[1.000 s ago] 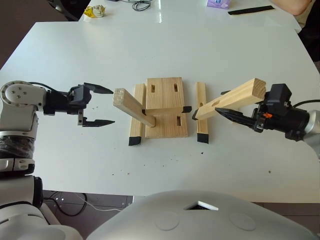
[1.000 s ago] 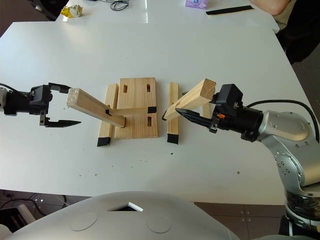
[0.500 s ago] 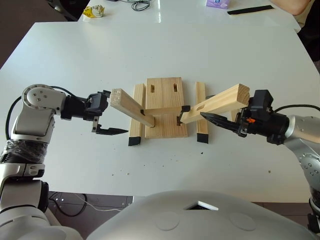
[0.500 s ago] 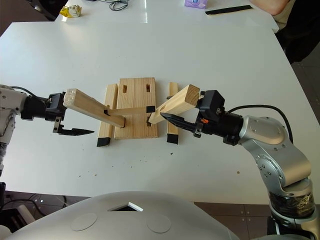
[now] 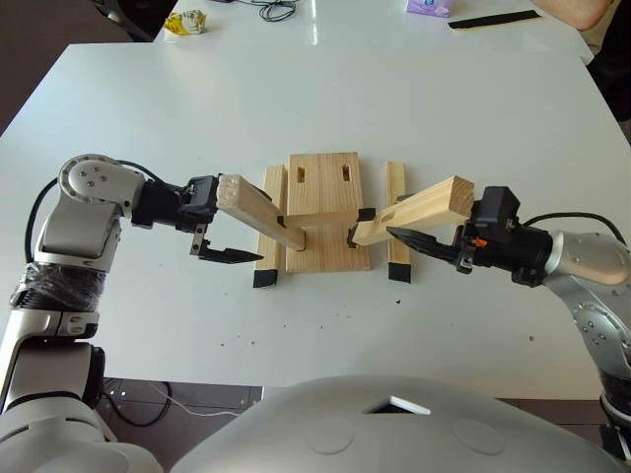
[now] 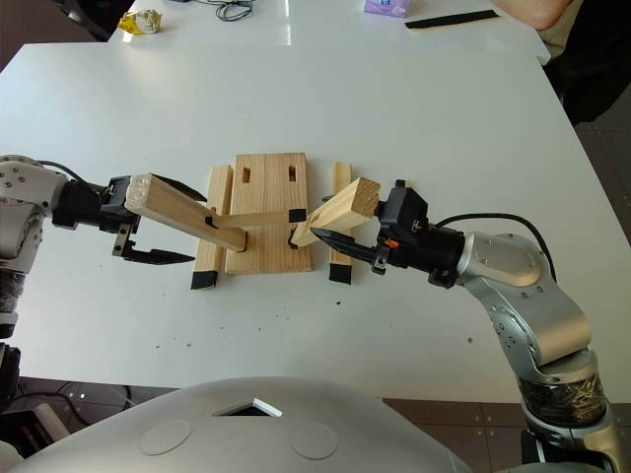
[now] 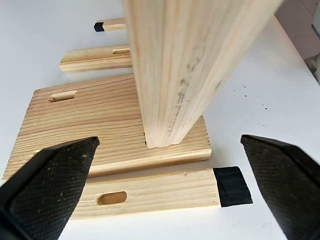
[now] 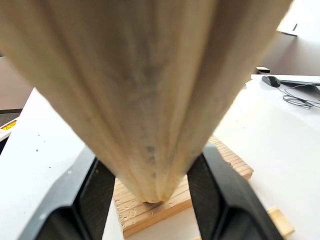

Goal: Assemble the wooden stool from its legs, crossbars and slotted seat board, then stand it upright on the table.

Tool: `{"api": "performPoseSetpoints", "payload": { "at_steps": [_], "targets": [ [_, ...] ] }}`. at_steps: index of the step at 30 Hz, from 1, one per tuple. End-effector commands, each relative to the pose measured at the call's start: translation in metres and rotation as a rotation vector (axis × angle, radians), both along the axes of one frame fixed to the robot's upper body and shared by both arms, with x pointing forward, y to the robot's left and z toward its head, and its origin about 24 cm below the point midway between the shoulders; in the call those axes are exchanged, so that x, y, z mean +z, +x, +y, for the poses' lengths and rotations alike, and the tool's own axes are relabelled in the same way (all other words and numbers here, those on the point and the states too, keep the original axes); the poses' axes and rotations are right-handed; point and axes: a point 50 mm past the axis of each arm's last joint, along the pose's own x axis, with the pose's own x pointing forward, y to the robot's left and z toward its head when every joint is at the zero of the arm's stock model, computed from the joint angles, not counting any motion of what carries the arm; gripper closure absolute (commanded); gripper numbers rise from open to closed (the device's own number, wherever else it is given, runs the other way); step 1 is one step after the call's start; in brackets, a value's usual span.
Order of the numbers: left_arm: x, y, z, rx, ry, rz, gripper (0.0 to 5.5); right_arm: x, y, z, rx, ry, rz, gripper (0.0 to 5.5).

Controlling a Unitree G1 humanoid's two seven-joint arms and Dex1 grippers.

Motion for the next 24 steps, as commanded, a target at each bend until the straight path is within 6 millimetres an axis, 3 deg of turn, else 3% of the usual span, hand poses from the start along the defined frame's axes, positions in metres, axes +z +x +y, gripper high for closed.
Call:
{"api": "performPoseSetpoints", "payload": {
  "at_steps": [1, 18, 24],
  "targets": [
    [0.006, 0.000, -0.009, -0.024, -0.019, -0.004, 0.24, -0.004, -0.004, 0.000, 0.034, -0.036, 0.005, 3.48],
    [0.004, -0.008, -0.021, -0.019, -0.054, 0.008, 0.24, 0.007, 0.006, -0.009, 0.119, -0.121, 0.002, 3.48],
    [0.002, -0.010, -0.025, -0.023, -0.064, 0.011, 0.24, 0.000, 0.007, -0.009, 0.157, -0.136, 0.056, 3.48]
  ]
}}
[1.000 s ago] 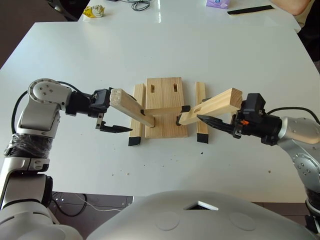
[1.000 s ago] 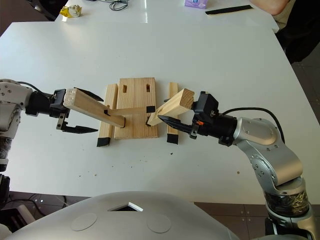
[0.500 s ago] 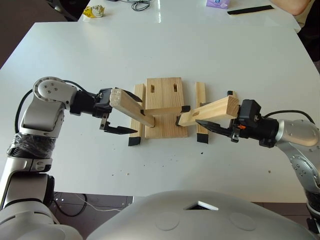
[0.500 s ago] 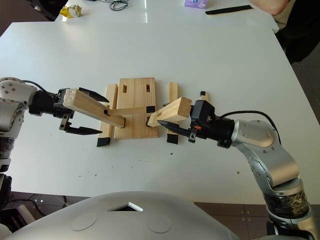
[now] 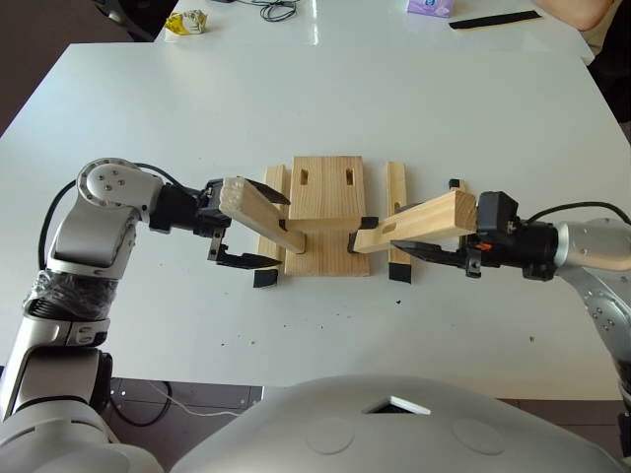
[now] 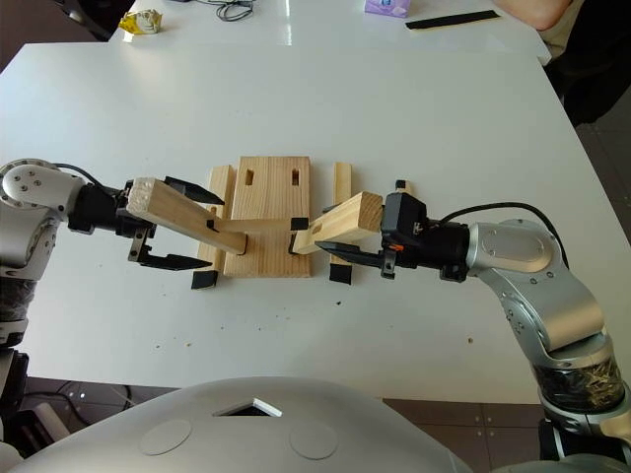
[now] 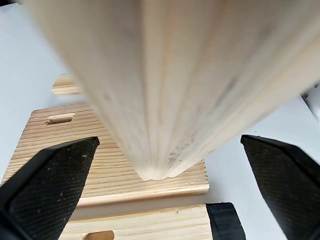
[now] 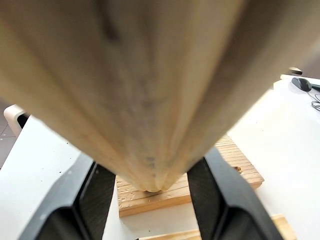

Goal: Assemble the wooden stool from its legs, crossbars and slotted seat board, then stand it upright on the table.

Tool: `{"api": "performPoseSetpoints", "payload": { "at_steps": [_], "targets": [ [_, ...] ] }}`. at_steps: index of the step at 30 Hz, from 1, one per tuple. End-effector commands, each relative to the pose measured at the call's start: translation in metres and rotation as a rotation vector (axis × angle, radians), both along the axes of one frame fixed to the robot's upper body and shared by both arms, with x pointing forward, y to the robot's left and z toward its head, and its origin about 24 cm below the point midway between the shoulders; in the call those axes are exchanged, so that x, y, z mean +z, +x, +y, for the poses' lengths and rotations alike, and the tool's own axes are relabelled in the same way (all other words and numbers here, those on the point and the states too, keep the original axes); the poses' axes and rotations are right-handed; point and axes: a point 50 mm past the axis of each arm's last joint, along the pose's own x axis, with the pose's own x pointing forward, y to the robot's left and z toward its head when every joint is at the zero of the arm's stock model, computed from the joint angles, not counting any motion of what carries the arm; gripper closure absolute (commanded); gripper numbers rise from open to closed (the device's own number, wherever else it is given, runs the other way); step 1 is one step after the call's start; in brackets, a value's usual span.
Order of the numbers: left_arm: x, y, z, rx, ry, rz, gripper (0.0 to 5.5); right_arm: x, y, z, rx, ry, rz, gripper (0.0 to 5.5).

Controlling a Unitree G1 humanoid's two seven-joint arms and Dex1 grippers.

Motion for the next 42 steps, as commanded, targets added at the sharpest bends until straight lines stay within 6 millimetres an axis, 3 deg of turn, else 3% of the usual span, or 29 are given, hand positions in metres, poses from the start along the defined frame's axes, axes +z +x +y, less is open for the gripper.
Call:
{"api": "performPoseSetpoints", "payload": {
  "at_steps": [1, 10, 29, 42],
  "targets": [
    [0.000, -0.002, -0.005, -0.012, -0.013, 0.001, 0.24, -0.009, -0.001, -0.002, 0.031, -0.043, 0.074, 3.48],
    [-0.003, -0.007, -0.009, -0.013, -0.024, 0.010, 0.24, -0.011, 0.008, -0.004, 0.111, -0.080, 0.176, 3.48],
    [-0.003, -0.009, -0.014, 0.000, -0.046, 0.021, 0.24, -0.012, 0.025, -0.002, 0.119, -0.072, 0.198, 3.48],
    [0.024, 0.004, -0.030, -0.017, -0.130, 0.024, 0.24, -0.024, 0.021, -0.006, 0.076, -0.073, 0.193, 3.48]
  ]
}}
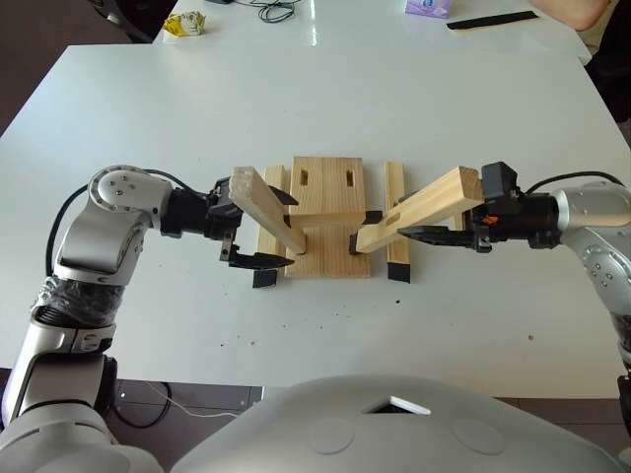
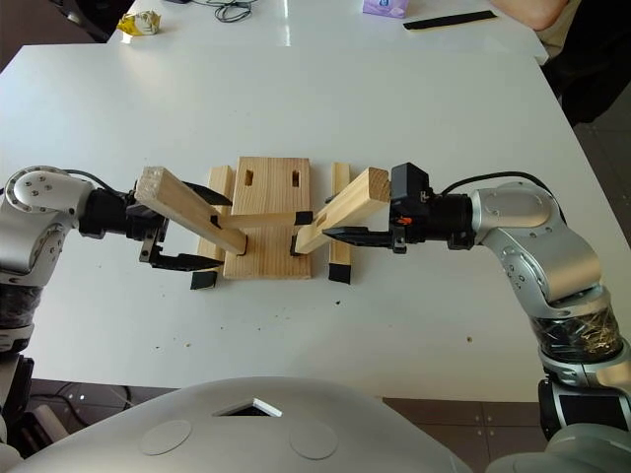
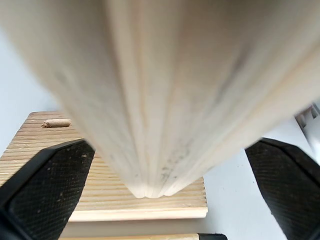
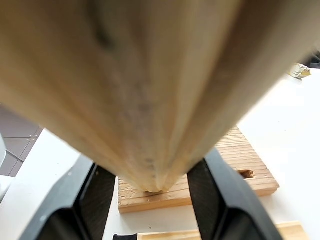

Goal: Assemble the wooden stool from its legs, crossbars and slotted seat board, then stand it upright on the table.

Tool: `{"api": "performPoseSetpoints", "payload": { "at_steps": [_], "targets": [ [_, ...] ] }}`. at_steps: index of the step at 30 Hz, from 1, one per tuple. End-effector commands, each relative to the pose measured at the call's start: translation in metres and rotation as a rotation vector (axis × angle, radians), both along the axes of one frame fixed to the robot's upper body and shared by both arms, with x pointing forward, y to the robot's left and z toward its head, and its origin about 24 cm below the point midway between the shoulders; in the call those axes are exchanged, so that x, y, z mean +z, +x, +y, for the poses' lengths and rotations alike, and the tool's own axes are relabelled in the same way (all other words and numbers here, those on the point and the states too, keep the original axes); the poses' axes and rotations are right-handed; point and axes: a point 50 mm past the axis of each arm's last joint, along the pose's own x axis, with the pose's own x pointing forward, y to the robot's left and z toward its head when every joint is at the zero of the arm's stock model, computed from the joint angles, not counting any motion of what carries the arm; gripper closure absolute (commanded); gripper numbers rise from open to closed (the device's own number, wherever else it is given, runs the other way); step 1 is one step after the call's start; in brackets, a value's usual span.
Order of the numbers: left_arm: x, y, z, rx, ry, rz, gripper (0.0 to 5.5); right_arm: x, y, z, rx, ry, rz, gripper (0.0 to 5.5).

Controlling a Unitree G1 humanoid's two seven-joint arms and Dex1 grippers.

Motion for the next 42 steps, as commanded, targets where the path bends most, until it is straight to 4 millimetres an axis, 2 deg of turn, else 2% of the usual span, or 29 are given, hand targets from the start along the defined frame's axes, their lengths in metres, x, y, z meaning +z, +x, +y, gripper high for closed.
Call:
{"api": "performPoseSetpoints", "payload": {
  "at_steps": [1, 15, 23, 31, 42],
  "targets": [
    [0.016, 0.003, -0.014, -0.075, -0.036, -0.068, 0.24, -0.022, -0.006, 0.002, -0.018, -0.086, 0.085, 3.48],
    [-0.016, -0.001, 0.016, 0.006, 0.071, -0.094, 0.24, -0.017, -0.005, 0.005, -0.002, -0.098, 0.057, 3.48],
    [-0.014, -0.013, 0.028, 0.076, 0.028, -0.005, 0.24, -0.021, -0.010, -0.002, -0.025, -0.122, 0.060, 3.48],
    [-0.012, -0.023, 0.021, 0.078, -0.003, 0.044, 0.24, -0.021, -0.008, -0.010, -0.068, -0.135, 0.054, 3.48],
    [-0.013, -0.024, 0.010, 0.038, -0.001, 0.031, 0.24, -0.018, 0.005, -0.015, -0.038, -0.178, 0.039, 3.48]
  ]
}}
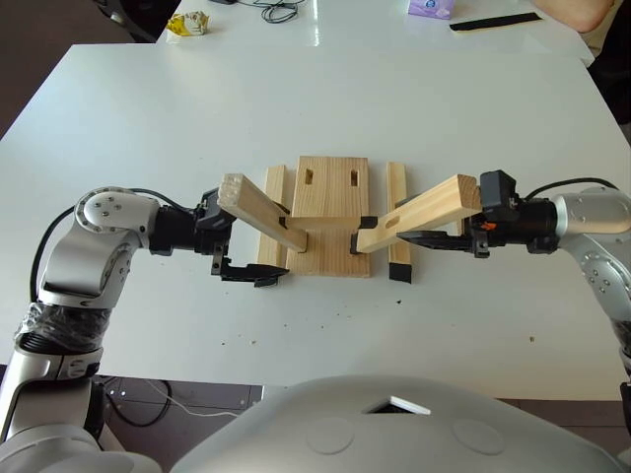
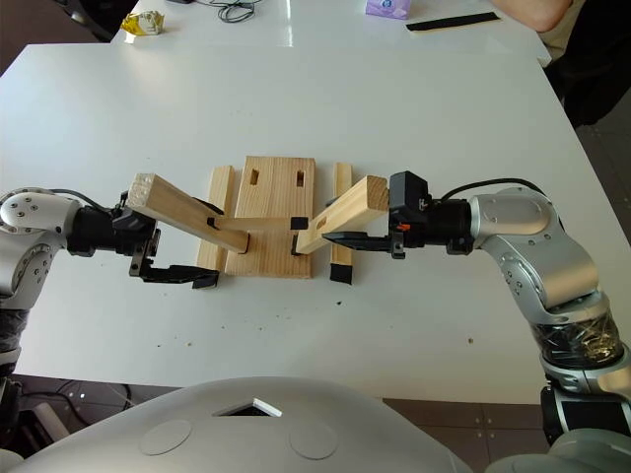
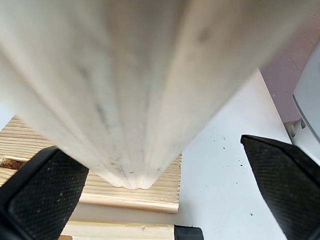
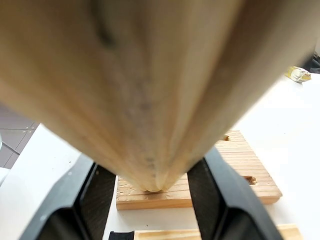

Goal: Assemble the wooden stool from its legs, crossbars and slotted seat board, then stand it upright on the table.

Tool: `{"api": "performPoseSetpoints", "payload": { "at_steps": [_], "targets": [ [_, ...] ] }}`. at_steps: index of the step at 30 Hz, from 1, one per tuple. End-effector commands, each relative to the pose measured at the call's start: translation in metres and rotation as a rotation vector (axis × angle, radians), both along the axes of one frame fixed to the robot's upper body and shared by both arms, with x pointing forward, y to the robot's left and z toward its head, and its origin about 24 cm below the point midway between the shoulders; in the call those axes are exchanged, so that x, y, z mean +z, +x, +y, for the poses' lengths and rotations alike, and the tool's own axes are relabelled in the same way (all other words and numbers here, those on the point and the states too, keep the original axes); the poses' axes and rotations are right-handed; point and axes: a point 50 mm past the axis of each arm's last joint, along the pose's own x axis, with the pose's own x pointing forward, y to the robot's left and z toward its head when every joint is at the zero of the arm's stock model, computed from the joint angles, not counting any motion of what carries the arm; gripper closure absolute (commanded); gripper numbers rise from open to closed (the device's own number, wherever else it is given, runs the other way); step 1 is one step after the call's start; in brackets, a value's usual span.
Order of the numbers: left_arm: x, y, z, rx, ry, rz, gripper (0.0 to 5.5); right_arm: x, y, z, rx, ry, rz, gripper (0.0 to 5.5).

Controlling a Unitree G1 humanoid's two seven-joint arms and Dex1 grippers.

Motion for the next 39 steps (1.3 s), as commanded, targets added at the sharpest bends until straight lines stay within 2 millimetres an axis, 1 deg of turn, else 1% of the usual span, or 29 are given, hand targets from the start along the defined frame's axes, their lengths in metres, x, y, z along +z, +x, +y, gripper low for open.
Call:
{"api": "performPoseSetpoints", "payload": {
  "at_steps": [1, 7, 10, 14, 21, 27, 30, 32, 36, 39],
  "targets": [
    [0.000, -0.001, -0.003, -0.026, 0.013, -0.008, 0.24, -0.017, 0.005, -0.011, -0.039, -0.150, 0.065, 3.48],
    [0.001, 0.000, -0.006, -0.036, 0.012, -0.013, 0.24, -0.016, 0.013, -0.005, -0.003, -0.158, 0.081, 3.48],
    [0.000, -0.001, -0.007, -0.032, 0.007, -0.012, 0.24, -0.019, 0.017, 0.004, 0.026, -0.152, 0.094, 3.48],
    [0.000, 0.000, -0.009, -0.034, 0.003, -0.012, 0.24, -0.022, 0.015, 0.014, 0.061, -0.147, 0.102, 3.48],
    [0.000, 0.001, -0.012, -0.031, -0.003, -0.016, 0.24, -0.028, 0.015, 0.022, 0.093, -0.146, 0.120, 3.48],
    [-0.002, 0.003, -0.015, -0.032, -0.009, -0.018, 0.24, -0.042, 0.017, 0.028, 0.110, -0.156, 0.139, 3.48],
    [-0.003, 0.005, -0.016, -0.040, -0.010, -0.018, 0.24, -0.054, 0.010, 0.026, 0.095, -0.149, 0.164, 3.48],
    [-0.002, 0.005, -0.016, -0.043, -0.010, -0.020, 0.24, -0.057, 0.007, 0.027, 0.094, -0.143, 0.178, 3.48],
    [-0.002, 0.008, -0.017, -0.048, -0.010, -0.022, 0.24, -0.061, 0.013, 0.032, 0.082, -0.118, 0.189, 3.48],
    [-0.001, 0.011, -0.019, -0.061, -0.013, -0.024, 0.24, -0.069, 0.014, 0.035, 0.067, -0.107, 0.210, 3.48]
  ]
}}
